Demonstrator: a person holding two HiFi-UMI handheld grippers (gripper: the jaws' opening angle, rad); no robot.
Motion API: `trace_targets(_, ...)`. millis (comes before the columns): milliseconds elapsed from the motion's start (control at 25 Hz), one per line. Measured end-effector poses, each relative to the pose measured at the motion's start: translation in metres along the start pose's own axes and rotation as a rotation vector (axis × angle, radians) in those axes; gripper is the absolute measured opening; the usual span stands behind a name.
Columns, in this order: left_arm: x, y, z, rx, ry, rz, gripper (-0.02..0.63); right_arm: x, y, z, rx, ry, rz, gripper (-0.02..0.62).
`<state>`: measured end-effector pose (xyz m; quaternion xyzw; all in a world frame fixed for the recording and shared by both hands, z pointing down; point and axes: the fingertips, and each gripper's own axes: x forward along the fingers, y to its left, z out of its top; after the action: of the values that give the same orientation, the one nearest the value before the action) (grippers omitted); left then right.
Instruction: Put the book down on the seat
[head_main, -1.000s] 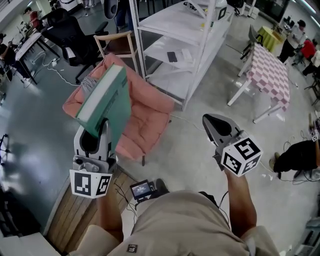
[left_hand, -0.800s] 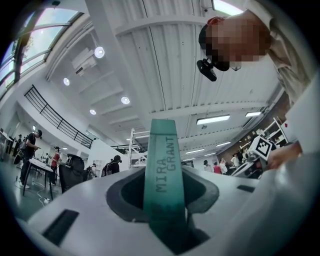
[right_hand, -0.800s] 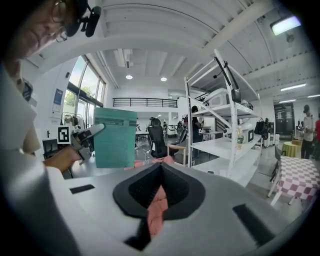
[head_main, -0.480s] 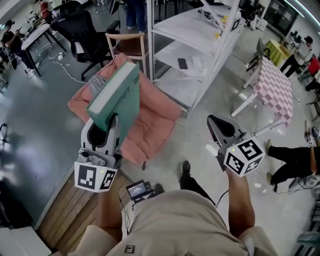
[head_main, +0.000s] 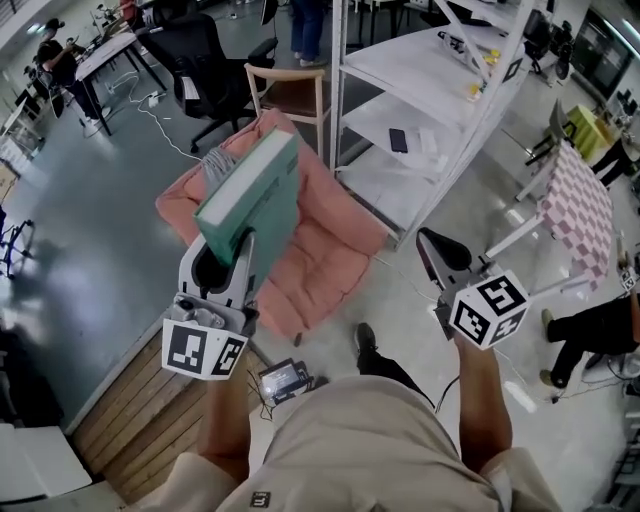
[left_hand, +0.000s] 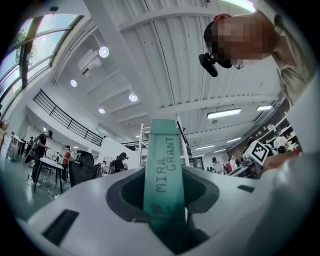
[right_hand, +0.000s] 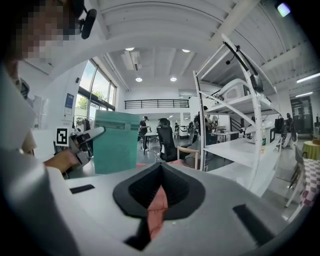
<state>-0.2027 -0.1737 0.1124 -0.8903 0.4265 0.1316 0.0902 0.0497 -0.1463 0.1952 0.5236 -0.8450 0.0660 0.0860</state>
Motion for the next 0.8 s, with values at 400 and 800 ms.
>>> trace_targets(400, 0.052, 0.003, -0.043, -0.022, 0.066, 0.029, 0.146, 0.025, -0.054, -0.016, 0.031, 0.042, 0.020, -0.008)
trace_targets(800, 0.087, 0.004, -0.080, -0.041, 0.119, 0.046, 0.146, 0.042, -0.093, -0.040, 0.072, 0.079, 0.026, -0.008)
